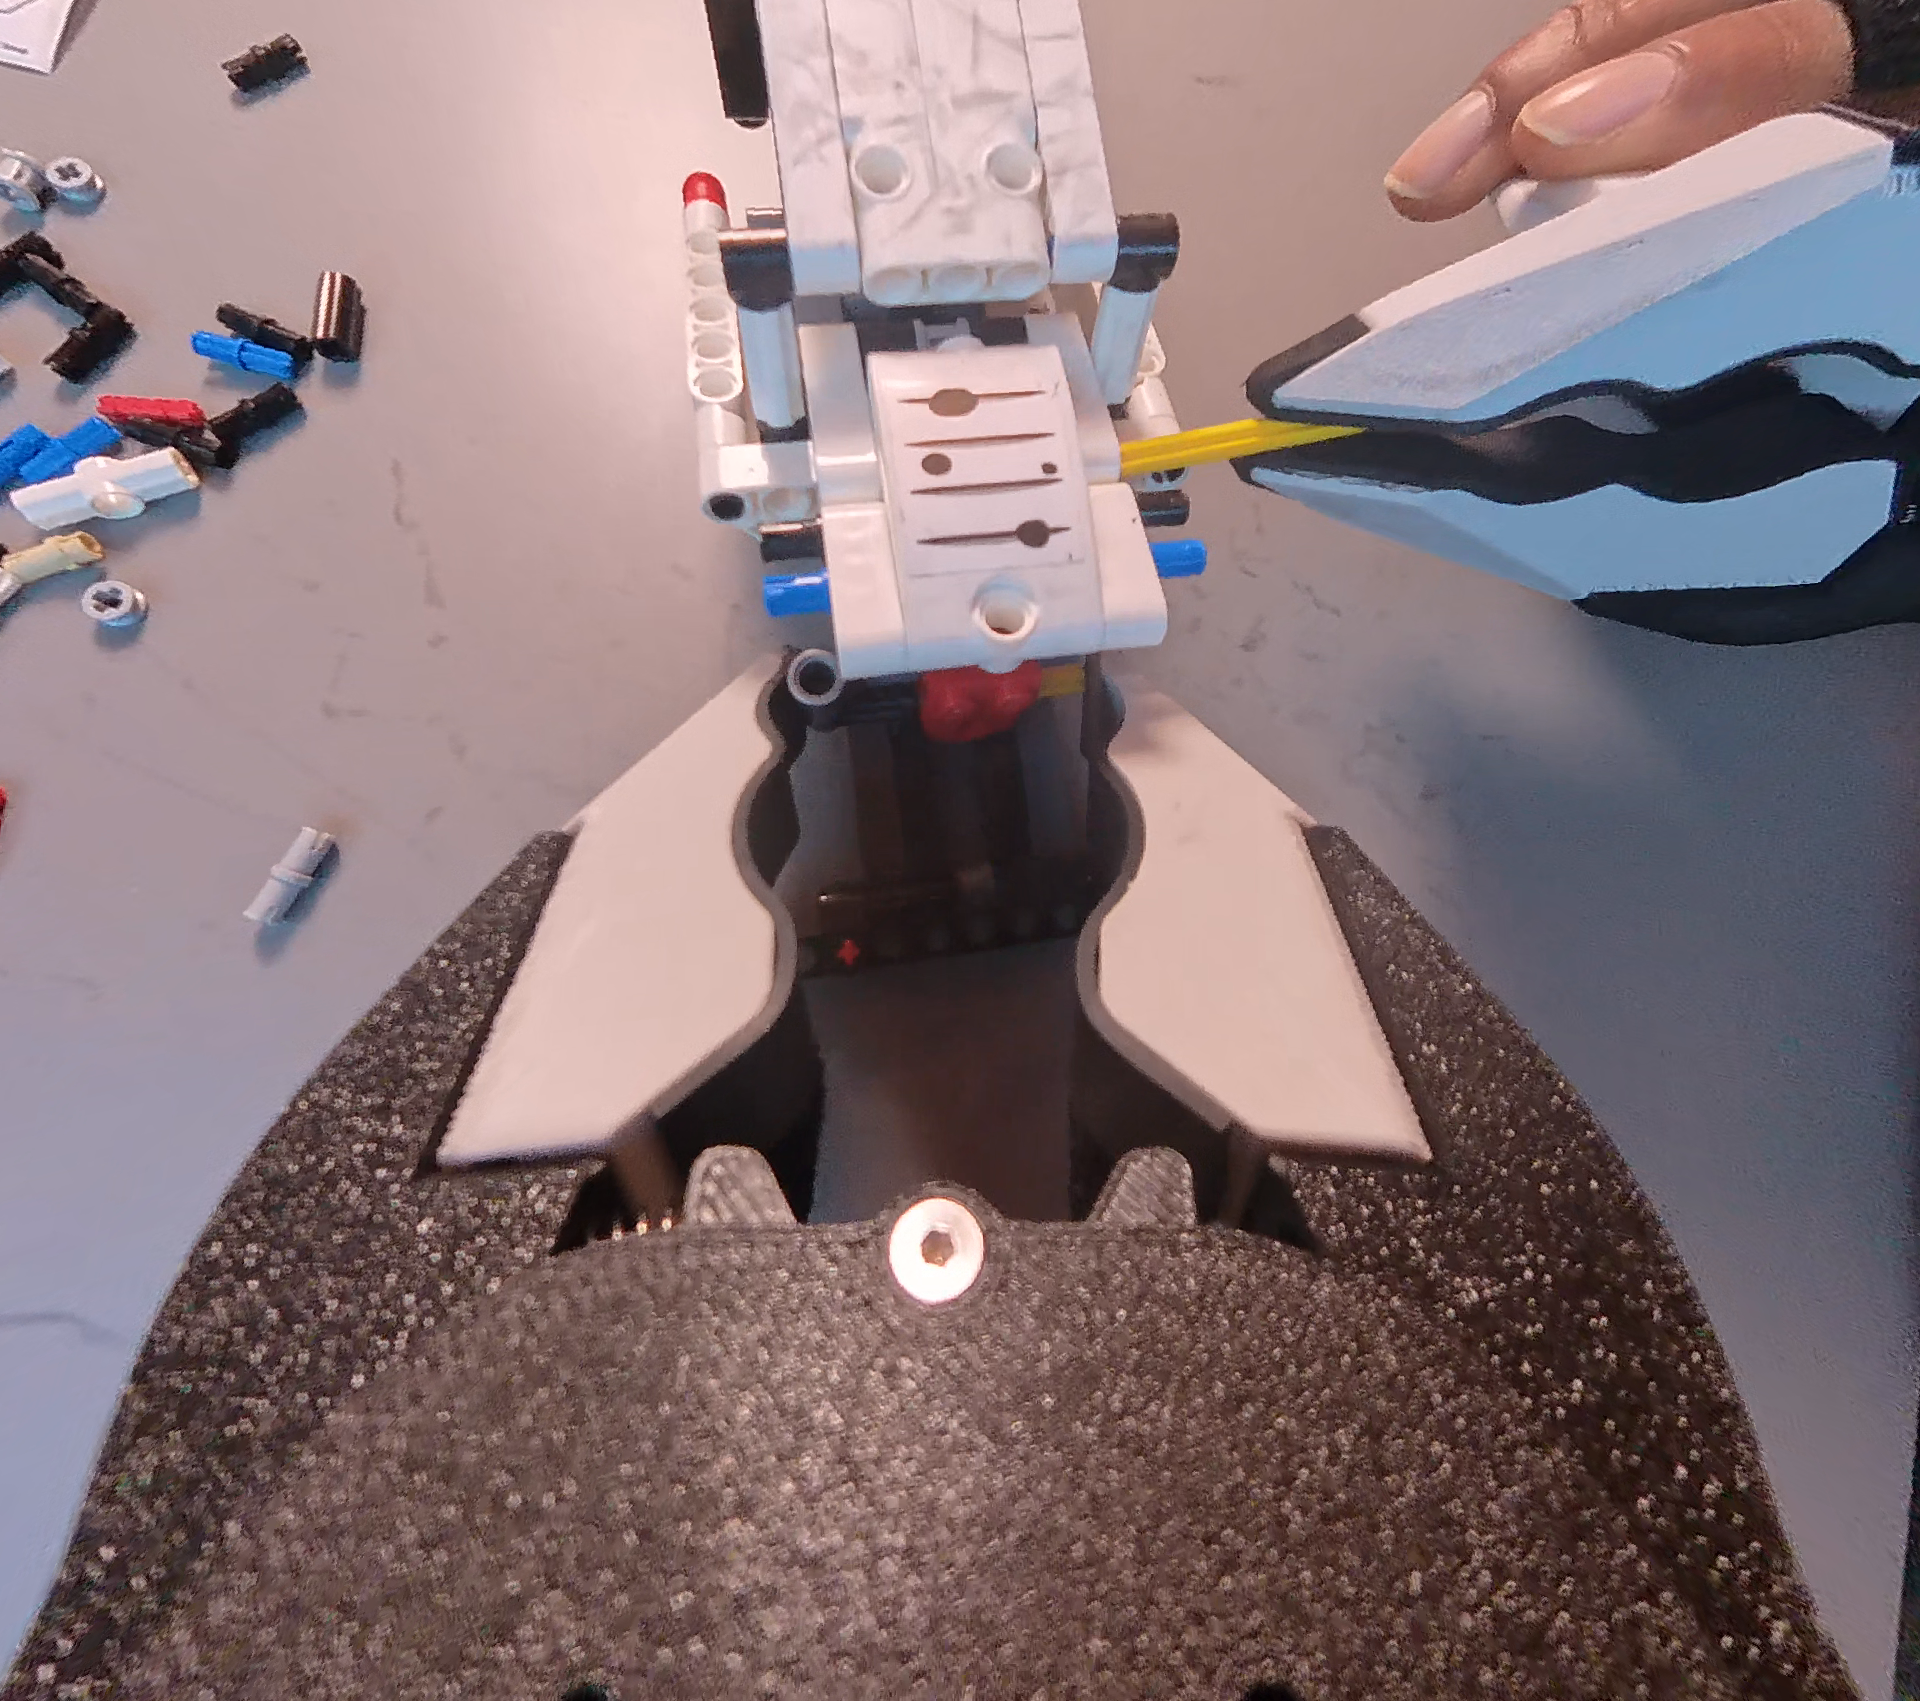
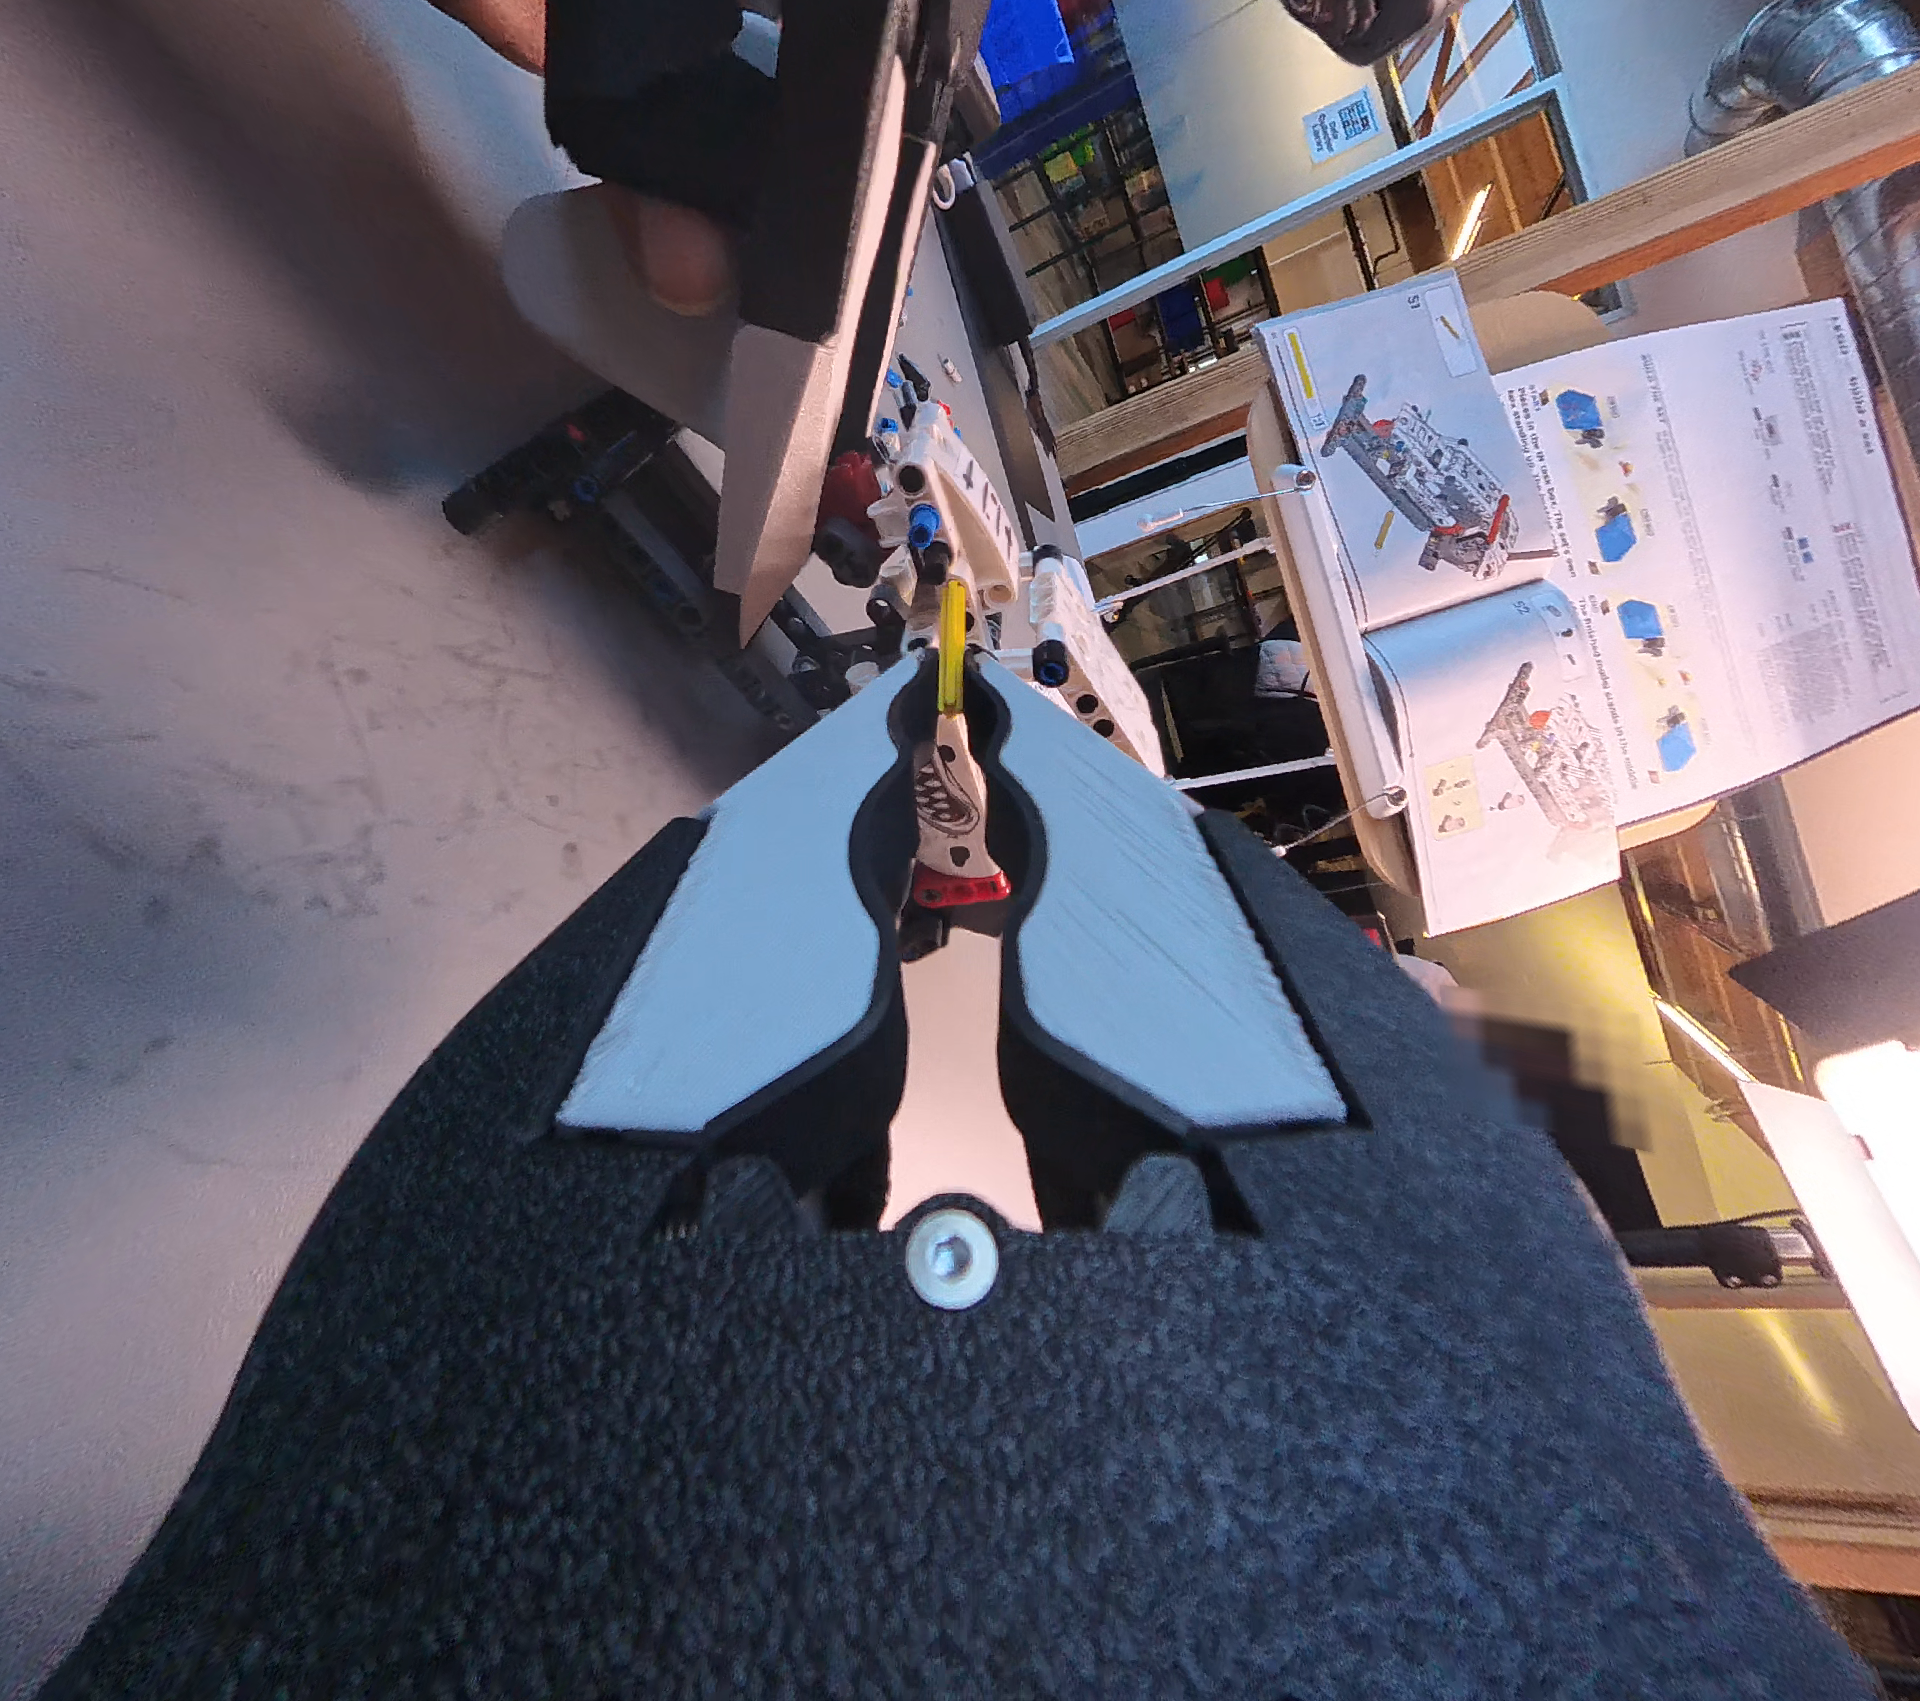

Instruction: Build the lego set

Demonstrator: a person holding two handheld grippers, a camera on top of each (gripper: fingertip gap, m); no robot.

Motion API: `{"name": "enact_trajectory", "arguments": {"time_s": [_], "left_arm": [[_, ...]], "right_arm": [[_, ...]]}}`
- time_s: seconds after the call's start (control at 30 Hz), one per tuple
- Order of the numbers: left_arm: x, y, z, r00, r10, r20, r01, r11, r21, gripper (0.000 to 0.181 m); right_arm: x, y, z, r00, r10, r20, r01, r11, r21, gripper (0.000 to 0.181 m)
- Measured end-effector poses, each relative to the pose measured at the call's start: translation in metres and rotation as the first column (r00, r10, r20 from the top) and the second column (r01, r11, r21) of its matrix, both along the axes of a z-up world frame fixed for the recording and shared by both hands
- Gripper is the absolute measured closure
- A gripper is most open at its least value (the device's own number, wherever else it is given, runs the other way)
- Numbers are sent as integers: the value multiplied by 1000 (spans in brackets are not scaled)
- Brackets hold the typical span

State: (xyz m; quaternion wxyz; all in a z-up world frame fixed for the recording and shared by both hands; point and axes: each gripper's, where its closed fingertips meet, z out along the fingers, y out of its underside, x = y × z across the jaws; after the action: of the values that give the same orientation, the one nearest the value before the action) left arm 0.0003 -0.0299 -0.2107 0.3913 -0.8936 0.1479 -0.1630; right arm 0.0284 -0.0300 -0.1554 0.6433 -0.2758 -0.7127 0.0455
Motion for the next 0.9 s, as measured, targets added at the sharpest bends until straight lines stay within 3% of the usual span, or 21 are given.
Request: {"name": "enact_trajectory", "arguments": {"time_s": [0.33, 0.63, 0.8, 0.9], "left_arm": [[3, -2, 0, 999, 28, -31, -29, 999, -25, 128], [5, -4, -3, 989, -7, -147, 9, 1000, 16, 129], [5, -5, -4, 979, -17, -203, 27, 998, 48, 151], [6, -4, -3, 980, -16, -200, 26, 999, 48, 152]], "right_arm": [[-1, -4, 2, 1000, -17, 8, 16, 992, 124, 178], [3, -6, -1, 992, 123, -8, -121, 986, 118, 178], [6, 14, -4, 990, 138, -14, -135, 983, 121, 178], [6, 16, -5, 979, 205, -14, -204, 976, 75, 178]]}}
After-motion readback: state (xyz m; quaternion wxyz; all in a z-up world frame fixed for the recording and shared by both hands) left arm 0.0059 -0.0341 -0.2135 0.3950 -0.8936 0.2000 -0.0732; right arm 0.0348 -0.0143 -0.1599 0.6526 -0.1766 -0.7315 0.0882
